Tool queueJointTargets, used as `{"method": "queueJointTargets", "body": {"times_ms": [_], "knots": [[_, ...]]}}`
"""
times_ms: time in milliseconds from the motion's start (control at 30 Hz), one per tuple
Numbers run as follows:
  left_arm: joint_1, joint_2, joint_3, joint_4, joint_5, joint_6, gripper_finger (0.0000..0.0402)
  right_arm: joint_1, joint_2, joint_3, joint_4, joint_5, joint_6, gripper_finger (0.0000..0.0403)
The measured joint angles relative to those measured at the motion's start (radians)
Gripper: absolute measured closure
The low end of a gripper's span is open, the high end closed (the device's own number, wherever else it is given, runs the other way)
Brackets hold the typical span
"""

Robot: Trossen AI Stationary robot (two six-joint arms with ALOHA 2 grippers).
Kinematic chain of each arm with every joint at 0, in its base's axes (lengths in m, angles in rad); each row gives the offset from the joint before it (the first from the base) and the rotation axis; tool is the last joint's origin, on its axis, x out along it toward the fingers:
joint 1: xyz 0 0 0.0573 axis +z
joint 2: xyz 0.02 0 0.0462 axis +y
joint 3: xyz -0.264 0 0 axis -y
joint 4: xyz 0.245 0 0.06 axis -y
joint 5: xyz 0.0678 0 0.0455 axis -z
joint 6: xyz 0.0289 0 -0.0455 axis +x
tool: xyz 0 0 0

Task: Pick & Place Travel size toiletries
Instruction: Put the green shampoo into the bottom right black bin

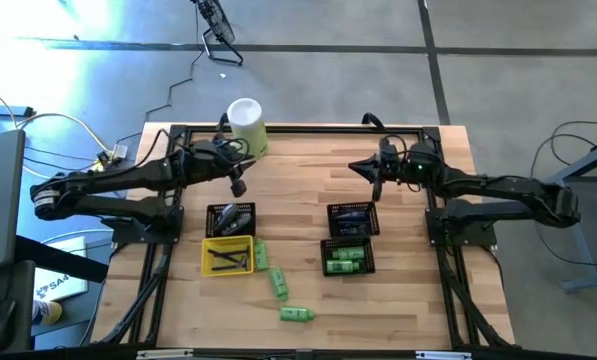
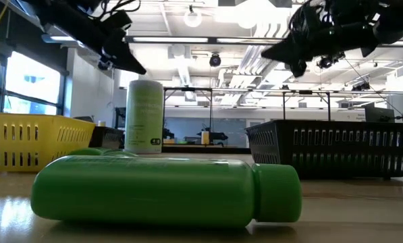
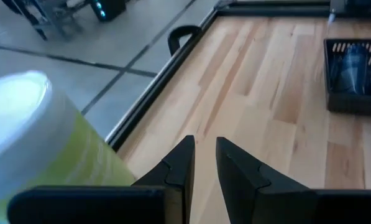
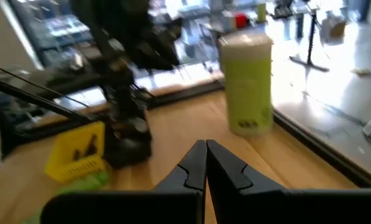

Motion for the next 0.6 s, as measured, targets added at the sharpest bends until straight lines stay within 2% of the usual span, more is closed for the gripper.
{"method": "queueJointTargets", "body": {"times_ms": [133, 267, 433, 600], "knots": [[0.000, -0.035, -0.007, -0.051, 0.013, -0.022, 0.0339, 0.055, 0.000, 0.000, 0.089, 0.010, -0.028, 0.0401], [0.000, -0.067, -0.098, 0.059, 0.078, -0.022, 0.0339, 0.107, 0.000, 0.000, 0.137, 0.111, -0.055, 0.0401], [-0.001, -0.140, -0.227, 0.209, 0.099, -0.022, 0.0339, 0.165, 0.000, 0.000, 0.142, 0.186, -0.055, 0.0401], [-0.001, -0.246, -0.250, 0.174, 0.101, 0.002, 0.0339, 0.227, 0.000, 0.000, 0.174, 0.251, -0.055, 0.0400]]}}
